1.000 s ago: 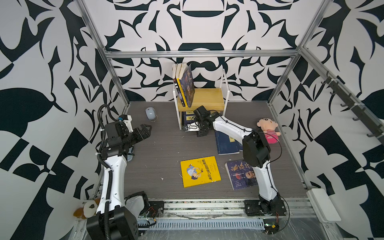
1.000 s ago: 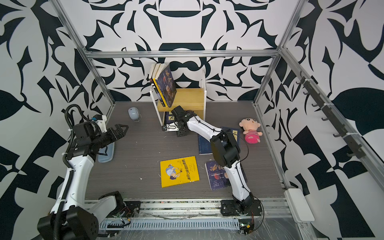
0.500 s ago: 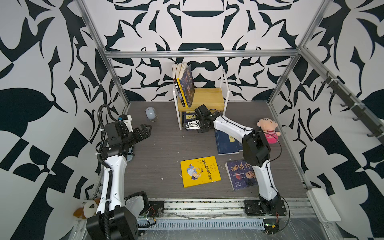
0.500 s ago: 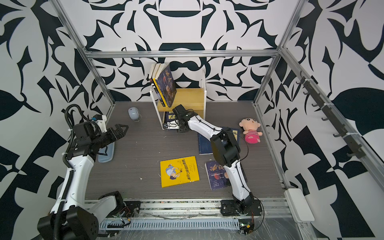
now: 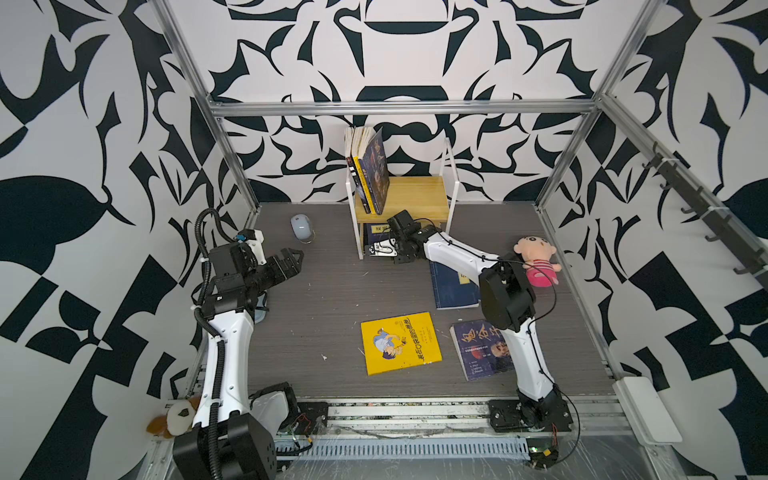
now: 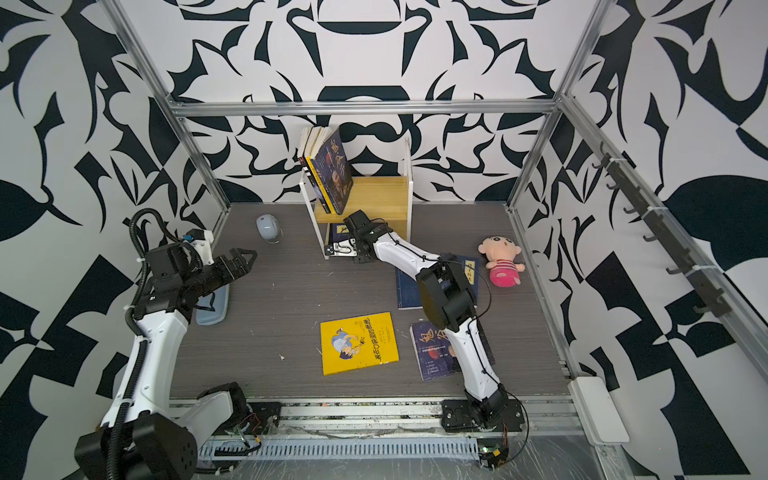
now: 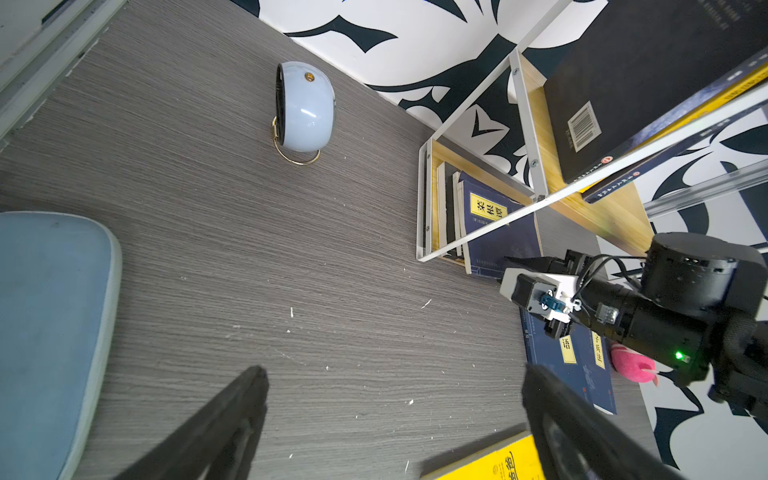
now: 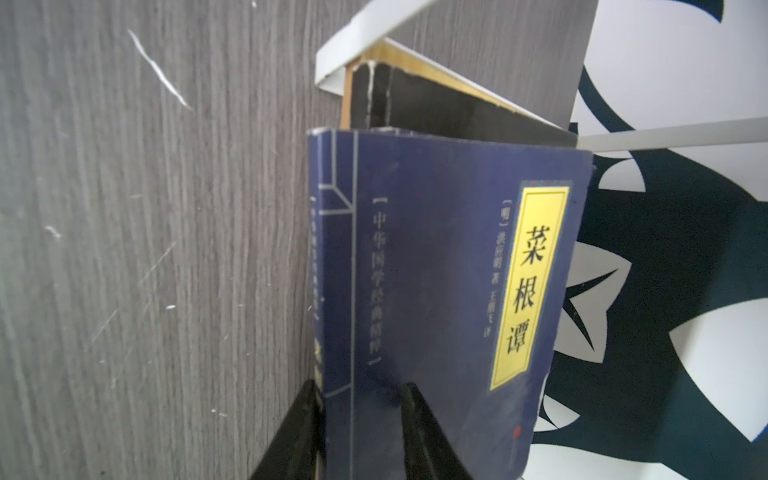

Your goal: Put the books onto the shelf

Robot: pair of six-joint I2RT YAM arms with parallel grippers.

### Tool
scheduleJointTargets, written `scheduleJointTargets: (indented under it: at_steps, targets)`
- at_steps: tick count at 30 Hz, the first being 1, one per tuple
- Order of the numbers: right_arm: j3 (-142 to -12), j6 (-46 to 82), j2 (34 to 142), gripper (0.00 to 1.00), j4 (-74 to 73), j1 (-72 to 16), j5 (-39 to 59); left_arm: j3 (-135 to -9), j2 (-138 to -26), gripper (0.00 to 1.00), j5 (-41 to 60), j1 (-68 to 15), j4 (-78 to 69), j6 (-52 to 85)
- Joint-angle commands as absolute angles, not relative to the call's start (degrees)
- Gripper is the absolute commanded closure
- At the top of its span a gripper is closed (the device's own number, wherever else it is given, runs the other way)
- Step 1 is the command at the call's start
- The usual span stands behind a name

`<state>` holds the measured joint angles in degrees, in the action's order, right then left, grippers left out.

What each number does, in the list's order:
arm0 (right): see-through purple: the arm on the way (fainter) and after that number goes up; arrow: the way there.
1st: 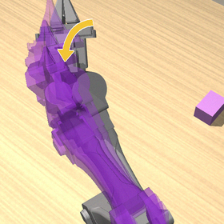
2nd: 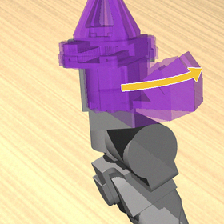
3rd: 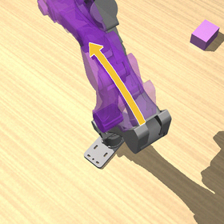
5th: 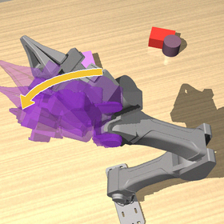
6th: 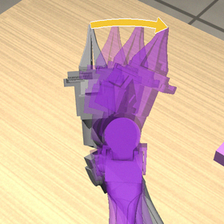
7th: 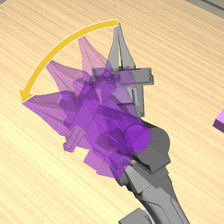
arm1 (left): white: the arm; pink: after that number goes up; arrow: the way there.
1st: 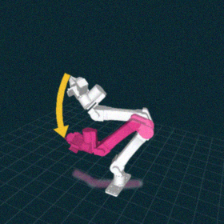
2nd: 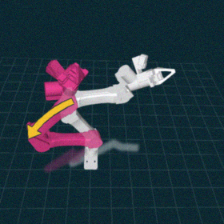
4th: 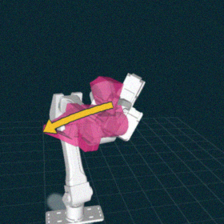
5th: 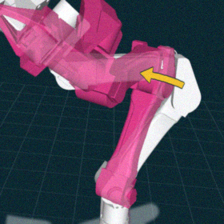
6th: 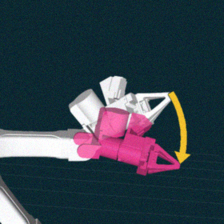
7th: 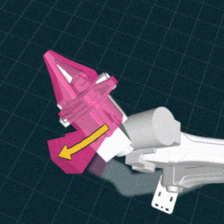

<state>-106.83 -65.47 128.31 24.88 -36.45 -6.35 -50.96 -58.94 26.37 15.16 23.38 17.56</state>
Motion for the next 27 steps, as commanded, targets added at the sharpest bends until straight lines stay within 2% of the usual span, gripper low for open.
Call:
scheduleJointTargets:
  at_steps: [1, 8, 14, 22, 27]
  targets:
    - [-109.22, -64.56, 127.79, 0.68, 21.83, -36.13, -6.94, -50.01, -58.32, 0.00, 26.76, 15.52, 22.59, 17.67]
    - [-109.58, -63.21, 128.32, 0.67, 20.51, -36.21, -7.18, -49.77, -58.16, 0.00, 26.73, 15.56, 22.41, 17.67]
    - [-109.78, -61.17, 127.83, 0.60, 20.39, -36.30, -5.58, -49.79, -58.19, 0.00, 26.83, 15.64, 22.33, 17.84]
    - [-110.03, -60.34, 127.70, 0.60, 20.15, -36.30, -5.10, -49.66, -58.12, 0.00, 26.89, 15.78, 22.37, 17.93]
    - [-110.26, -60.37, 128.14, 0.64, 19.51, -36.30, -6.40, -49.70, -58.08, 0.00, 26.92, 15.73, 22.32, 17.93]
